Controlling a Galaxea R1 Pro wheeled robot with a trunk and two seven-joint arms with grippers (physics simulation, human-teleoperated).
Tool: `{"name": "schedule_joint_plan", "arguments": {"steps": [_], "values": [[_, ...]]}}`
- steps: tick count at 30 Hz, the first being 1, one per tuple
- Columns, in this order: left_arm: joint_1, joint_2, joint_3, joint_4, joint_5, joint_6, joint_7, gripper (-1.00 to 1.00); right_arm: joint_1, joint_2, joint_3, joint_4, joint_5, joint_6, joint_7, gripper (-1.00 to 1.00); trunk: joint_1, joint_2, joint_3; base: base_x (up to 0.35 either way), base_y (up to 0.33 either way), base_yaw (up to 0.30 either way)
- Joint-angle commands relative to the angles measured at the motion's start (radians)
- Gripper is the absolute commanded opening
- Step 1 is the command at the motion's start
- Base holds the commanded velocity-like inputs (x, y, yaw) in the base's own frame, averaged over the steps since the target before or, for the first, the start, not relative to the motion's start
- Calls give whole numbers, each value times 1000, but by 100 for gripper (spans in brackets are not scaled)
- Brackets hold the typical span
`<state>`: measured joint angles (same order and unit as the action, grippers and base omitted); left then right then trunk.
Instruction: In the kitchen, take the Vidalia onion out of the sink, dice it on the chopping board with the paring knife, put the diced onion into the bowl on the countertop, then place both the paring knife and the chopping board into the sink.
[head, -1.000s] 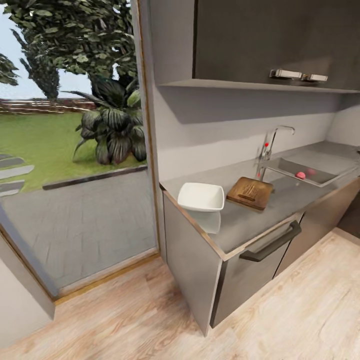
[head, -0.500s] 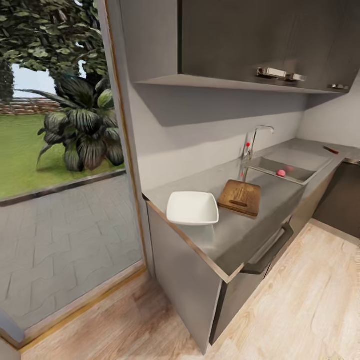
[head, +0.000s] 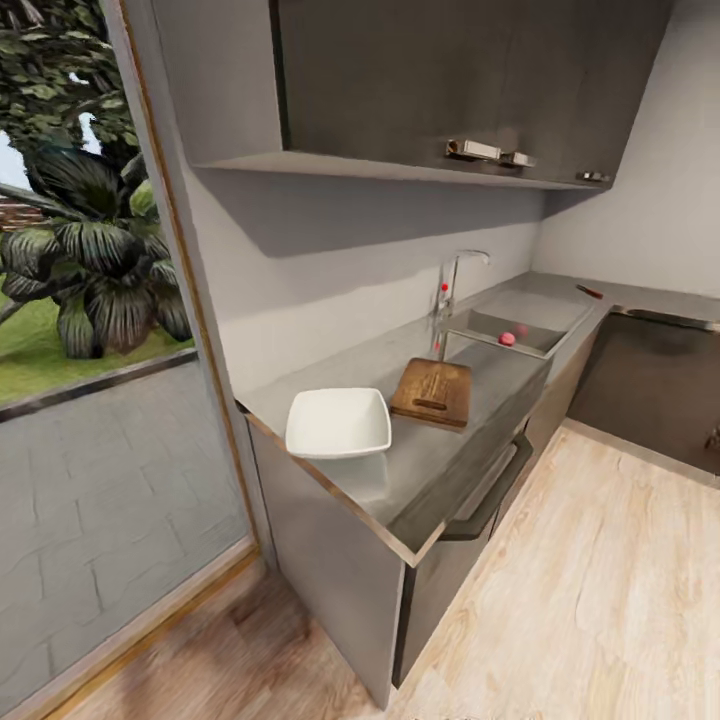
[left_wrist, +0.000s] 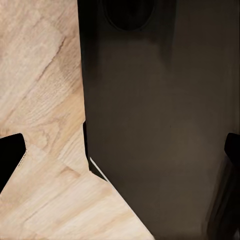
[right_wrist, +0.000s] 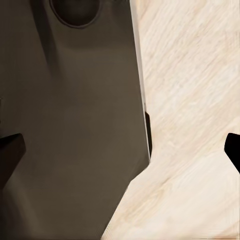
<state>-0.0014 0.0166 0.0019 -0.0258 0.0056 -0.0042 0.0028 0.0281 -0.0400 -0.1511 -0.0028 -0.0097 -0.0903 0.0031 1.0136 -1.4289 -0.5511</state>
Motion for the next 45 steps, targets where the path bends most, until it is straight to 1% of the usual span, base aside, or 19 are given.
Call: {"name": "schedule_joint_plan", "arguments": {"steps": [1,7,14,24,36,45], "values": [[0,0,0,0,1,0,0,100,0,0,-5,0,-1,-3,0,100,-4,7,3,0,0,-300],[0,2,1,0,1,0,0,100,0,0,-5,0,-1,-3,0,100,-27,49,21,0,0,-212],[0,2,1,0,1,0,0,100,0,0,-5,0,-1,-3,0,100,-54,98,43,27,0,-13],[0,1,0,0,1,1,0,100,0,0,-4,0,-1,-3,1,100,-92,168,75,254,0,0],[0,0,0,0,1,1,0,100,0,0,-4,0,-1,-3,1,100,-138,252,112,29,0,-2],[0,1,0,0,1,0,0,100,0,0,-4,0,-1,-3,1,100,-173,315,140,170,0,-208]]}}
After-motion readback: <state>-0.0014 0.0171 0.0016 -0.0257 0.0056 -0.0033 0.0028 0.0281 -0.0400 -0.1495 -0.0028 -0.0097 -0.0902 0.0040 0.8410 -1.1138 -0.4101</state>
